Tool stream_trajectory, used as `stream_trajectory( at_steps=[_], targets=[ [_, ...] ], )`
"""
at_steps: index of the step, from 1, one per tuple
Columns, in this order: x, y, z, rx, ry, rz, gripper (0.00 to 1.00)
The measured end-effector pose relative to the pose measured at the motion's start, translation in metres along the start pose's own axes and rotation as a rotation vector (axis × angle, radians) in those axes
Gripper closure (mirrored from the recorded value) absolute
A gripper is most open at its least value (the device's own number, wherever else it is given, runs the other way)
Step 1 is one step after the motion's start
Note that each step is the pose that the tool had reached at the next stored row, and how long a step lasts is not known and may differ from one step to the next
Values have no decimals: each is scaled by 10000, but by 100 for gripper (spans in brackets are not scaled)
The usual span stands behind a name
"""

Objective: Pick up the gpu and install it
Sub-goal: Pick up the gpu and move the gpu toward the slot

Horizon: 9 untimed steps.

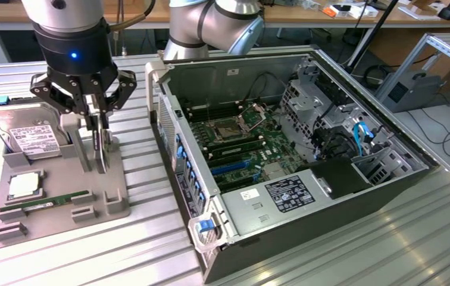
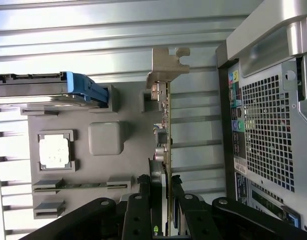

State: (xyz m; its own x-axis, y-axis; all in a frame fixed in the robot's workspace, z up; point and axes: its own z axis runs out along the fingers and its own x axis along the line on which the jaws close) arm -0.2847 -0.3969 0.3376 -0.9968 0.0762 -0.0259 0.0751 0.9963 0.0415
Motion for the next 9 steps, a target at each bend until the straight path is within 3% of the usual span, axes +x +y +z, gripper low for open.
stream_trajectory(
  at_steps=[9],
  targets=[
    [-1, 1, -32, 0, 0, 0, 73]
  ],
)
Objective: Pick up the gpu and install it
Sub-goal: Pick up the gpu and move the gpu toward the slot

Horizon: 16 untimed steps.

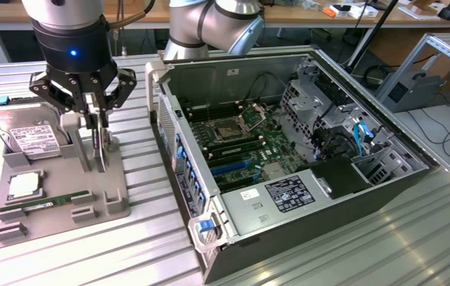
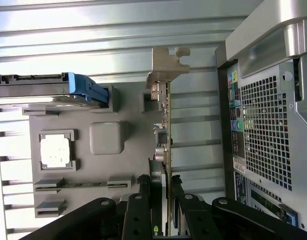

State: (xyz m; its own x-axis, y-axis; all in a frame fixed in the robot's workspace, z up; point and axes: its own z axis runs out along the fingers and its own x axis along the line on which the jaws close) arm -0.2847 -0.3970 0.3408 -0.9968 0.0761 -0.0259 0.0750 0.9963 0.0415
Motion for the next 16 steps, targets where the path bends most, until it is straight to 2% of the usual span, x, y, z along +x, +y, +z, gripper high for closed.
stream_trajectory(
  at_steps=[16],
  targets=[
    [-2, 2, -61, -3, 0, 0, 73]
  ],
)
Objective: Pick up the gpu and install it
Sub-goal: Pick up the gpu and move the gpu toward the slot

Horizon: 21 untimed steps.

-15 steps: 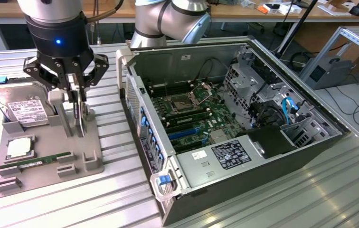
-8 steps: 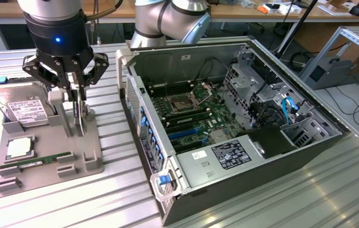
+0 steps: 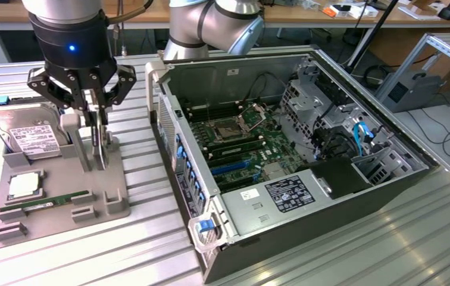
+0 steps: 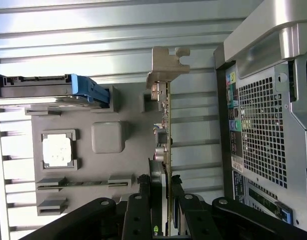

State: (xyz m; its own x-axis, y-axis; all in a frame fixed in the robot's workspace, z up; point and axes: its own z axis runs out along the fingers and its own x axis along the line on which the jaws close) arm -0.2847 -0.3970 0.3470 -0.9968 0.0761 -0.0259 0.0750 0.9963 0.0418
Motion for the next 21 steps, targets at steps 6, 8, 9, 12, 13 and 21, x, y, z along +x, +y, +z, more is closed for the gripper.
stream_trajectory(
  at_steps=[6, 8, 9, 12, 13, 21],
  targets=[
    [0, 1, -20, -2, 0, 0, 73],
    [0, 1, -24, -1, 1, 1, 73],
    [0, 1, -30, -2, 0, 1, 73],
    [-1, 2, -41, -2, 1, 1, 73],
    [-1, 2, -43, -2, 0, 0, 73],
    [-1, 3, -59, -2, 0, 1, 73]
  ],
)
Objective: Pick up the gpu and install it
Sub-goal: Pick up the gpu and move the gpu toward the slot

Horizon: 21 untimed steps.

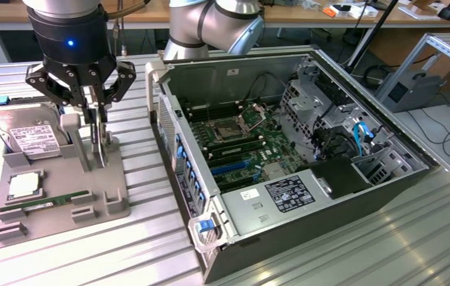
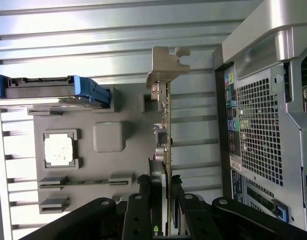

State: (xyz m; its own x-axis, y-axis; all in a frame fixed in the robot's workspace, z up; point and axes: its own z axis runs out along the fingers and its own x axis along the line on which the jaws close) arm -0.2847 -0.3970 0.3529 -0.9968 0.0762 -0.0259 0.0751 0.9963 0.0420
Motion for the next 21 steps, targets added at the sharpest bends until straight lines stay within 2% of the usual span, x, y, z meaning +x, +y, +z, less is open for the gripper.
stream_trajectory(
  at_steps=[21],
  targets=[
    [-1, 2, -44, -1, 0, 0, 73]
  ],
)
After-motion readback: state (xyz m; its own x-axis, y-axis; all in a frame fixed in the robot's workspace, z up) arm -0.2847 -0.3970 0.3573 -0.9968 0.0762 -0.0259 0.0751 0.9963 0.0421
